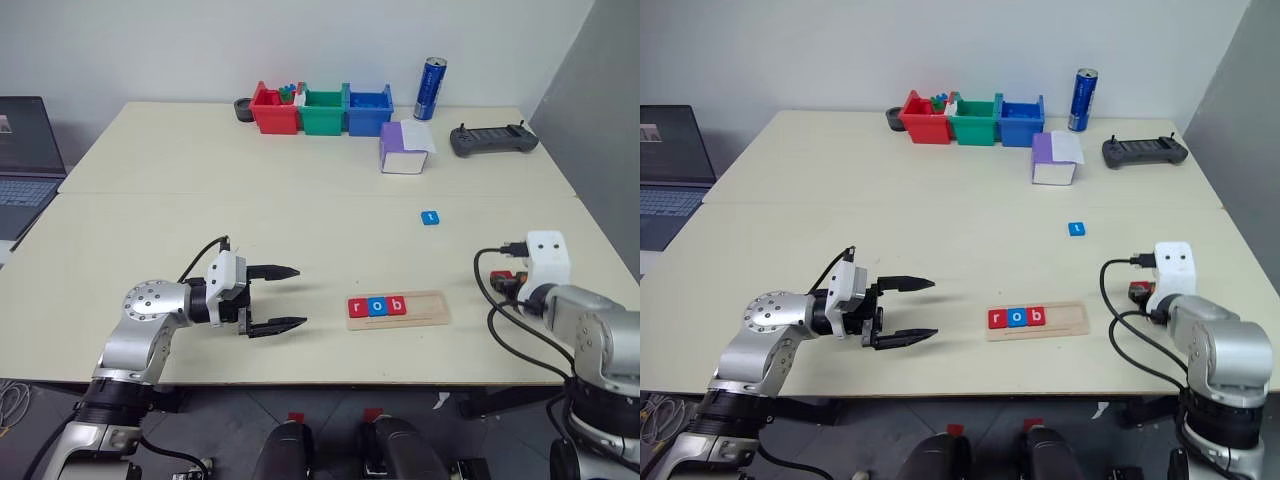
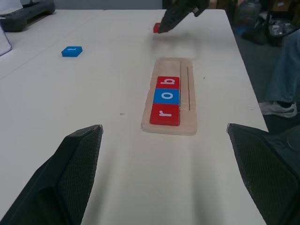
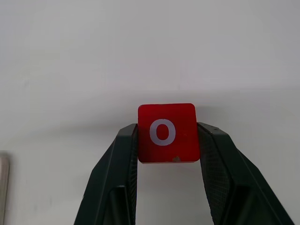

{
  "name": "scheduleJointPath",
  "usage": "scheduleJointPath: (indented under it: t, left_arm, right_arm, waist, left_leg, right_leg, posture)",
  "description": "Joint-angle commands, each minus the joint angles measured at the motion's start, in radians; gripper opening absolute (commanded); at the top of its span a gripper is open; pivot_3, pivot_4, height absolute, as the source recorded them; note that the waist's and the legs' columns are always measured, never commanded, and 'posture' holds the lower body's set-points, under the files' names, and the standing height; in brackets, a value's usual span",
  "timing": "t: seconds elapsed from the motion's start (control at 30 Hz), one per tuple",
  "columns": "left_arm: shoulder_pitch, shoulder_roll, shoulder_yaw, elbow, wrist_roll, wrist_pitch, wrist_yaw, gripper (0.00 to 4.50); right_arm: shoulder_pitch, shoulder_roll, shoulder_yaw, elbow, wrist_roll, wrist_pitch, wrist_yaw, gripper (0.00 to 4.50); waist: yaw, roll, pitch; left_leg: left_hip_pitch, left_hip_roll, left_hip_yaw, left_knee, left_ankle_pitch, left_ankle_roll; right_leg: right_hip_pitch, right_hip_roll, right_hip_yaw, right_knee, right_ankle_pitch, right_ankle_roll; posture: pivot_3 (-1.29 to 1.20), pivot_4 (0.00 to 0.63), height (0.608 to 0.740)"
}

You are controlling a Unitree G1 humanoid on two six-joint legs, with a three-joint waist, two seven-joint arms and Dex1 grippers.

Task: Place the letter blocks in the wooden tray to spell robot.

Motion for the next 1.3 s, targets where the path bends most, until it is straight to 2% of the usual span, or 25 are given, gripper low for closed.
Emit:
scheduleJointPath:
  t: [0.03, 0.33, 0.53, 0.67, 0.8, 0.83, 0.93, 1.07, 1.13, 1.23, 1.3]
  left_arm:
    - [-0.026, -0.007, 0.0, 0.006, 0.002, -0.024, -0.016, 4.5]
    - [-0.027, -0.021, -0.008, 0.006, 0.006, -0.026, -0.026, 4.5]
    - [-0.015, -0.018, -0.007, 0.0, 0.011, -0.028, -0.026, 4.5]
    - [-0.008, -0.015, -0.006, -0.008, 0.013, -0.026, -0.024, 4.5]
    - [-0.001, -0.01, -0.009, -0.007, 0.029, -0.037, -0.024, 4.5]
    - [-0.001, -0.012, -0.007, -0.009, 0.029, -0.035, -0.02, 4.5]
    - [0.001, -0.012, -0.002, -0.021, 0.027, -0.027, -0.015, 4.5]
    - [0.002, -0.004, 0.006, -0.029, 0.024, -0.019, -0.009, 4.5]
    - [-0.002, -0.003, 0.007, -0.029, 0.024, -0.016, -0.005, 4.5]
    - [0.001, 0.0, 0.008, -0.043, 0.02, -0.009, 0.004, 4.5]
    - [0.004, 0.002, 0.009, -0.054, 0.015, -0.003, 0.009, 4.5]
  right_arm:
    - [0.008, 0.027, -0.033, -0.067, 0.018, 0.059, 0.014, 1.44]
    - [0.065, -0.004, 0.023, -0.059, 0.028, 0.004, 0.042, 1.44]
    - [0.032, -0.005, 0.059, -0.014, 0.029, -0.018, 0.048, 1.44]
    - [0.024, -0.028, 0.059, 0.007, 0.053, -0.01, 0.084, 2.83]
    - [0.032, -0.125, 0.056, 0.028, 0.107, -0.03, 0.174, 4.22]
    - [0.036, -0.171, 0.061, 0.028, 0.131, -0.038, 0.216, 4.46]
    - [0.053, -0.318, 0.073, 0.028, 0.205, -0.081, 0.354, 4.46]
    - [0.076, -0.513, 0.085, 0.084, 0.25, -0.313, 0.577, 4.46]
    - [0.106, -0.607, 0.117, 0.132, 0.221, -0.541, 0.727, 4.46]
    - [0.082, -0.664, 0.186, 0.299, 0.185, -0.847, 0.933, 4.46]
    - [0.039, -0.697, 0.294, 0.467, 0.09, -1.064, 1.053, 4.46]
  waist:
    - [-0.001, 0.0, 0.0]
    - [0.002, 0.0, 0.0]
    - [0.001, 0.0, 0.0]
    - [0.002, 0.0, 0.0]
    - [0.004, 0.0, 0.0]
    - [0.005, 0.0, 0.0]
    - [0.006, 0.0, 0.0]
    - [0.005, 0.0, 0.0]
    - [0.005, 0.0, 0.0]
    - [0.005, -0.001, 0.0]
    - [0.005, -0.001, 0.0]
  left_leg:
    - [0.0, 0.0, 0.0, 0.0, 0.0, 0.0]
    - [-0.002, 0.0, -0.001, 0.0, 0.0, 0.0]
    - [-0.002, 0.0, -0.001, 0.0, 0.0, 0.0]
    - [-0.002, 0.0, -0.002, 0.0, 0.0, 0.0]
    - [-0.002, -0.001, -0.002, 0.0, 0.0, 0.0]
    - [-0.002, -0.001, -0.002, 0.0, 0.0, 0.0]
    - [-0.003, -0.001, -0.002, 0.0, -0.001, 0.001]
    - [-0.003, 0.0, -0.003, 0.0, -0.001, 0.001]
    - [-0.003, 0.0, -0.004, 0.0, -0.001, 0.001]
    - [-0.003, 0.001, -0.006, -0.001, -0.001, 0.001]
    - [-0.003, 0.001, -0.006, 0.0, -0.001, 0.002]
  right_leg:
    - [0.0, 0.0, 0.0, 0.0, 0.0, 0.0]
    - [0.0, 0.001, -0.001, -0.002, 0.0, 0.0]
    - [0.0, 0.001, -0.001, -0.002, 0.0, 0.0]
    - [0.0, 0.001, -0.001, -0.002, 0.0, 0.0]
    - [0.0, 0.001, -0.001, -0.003, 0.0, 0.0]
    - [0.0, 0.001, -0.001, -0.003, 0.0, 0.0]
    - [0.0, 0.001, -0.001, -0.004, 0.0, 0.0]
    - [0.0, 0.001, -0.003, -0.005, 0.0, 0.001]
    - [0.0, 0.001, -0.003, -0.006, 0.0, 0.001]
    - [0.003, 0.003, -0.005, -0.011, 0.001, 0.002]
    - [0.003, 0.003, -0.005, -0.012, 0.002, 0.003]
  posture:
    - [0.0, 0.15, 0.74]
    - [0.0, 0.15, 0.74]
    - [0.0, 0.15, 0.74]
    - [0.0, 0.15, 0.74]
    - [0.0, 0.15, 0.74]
    - [0.0, 0.15, 0.74]
    - [0.0, 0.15, 0.74]
    - [0.0, 0.15, 0.74]
    - [0.0, 0.15, 0.74]
    - [0.0, 0.15, 0.74]
    - [0.0, 0.15, 0.74]
